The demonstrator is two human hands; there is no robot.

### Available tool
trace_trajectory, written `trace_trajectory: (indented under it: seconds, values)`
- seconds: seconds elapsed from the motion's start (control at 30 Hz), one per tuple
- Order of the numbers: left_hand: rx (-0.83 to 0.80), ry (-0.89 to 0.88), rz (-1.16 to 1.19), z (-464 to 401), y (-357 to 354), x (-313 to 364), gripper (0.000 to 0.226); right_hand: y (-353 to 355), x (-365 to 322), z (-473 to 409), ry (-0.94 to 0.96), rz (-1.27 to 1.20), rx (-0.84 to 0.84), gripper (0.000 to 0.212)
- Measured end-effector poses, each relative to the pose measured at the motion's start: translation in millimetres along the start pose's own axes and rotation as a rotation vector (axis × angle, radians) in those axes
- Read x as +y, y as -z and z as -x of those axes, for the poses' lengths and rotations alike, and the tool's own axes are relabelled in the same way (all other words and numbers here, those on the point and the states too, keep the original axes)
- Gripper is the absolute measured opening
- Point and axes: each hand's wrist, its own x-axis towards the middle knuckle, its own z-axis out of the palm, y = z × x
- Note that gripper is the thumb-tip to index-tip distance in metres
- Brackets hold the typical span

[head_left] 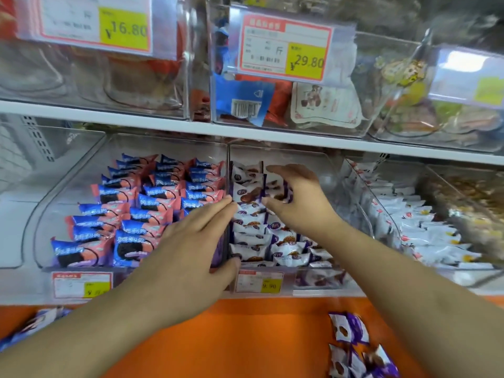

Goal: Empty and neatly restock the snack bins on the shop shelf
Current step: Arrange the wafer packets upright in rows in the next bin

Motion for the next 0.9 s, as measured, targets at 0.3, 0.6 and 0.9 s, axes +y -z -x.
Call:
trace_trajectory:
  seconds: [0.3,0.6,0.9]
  values:
    - [0.085,-0.248,0.0,24,-16,44,0.062,76,27,174,0.075,-0.371,0.06,0.022]
    - [-0.475,-0.281,0.043,62,-156,67,0.048,-3,198,276,-0.451,0.083,-0.453,0.047]
    - [-0.717,-0.048,0.235,76,-383,83,0.076,-59,268,269,-0.621,0.41,-0.805,0.084]
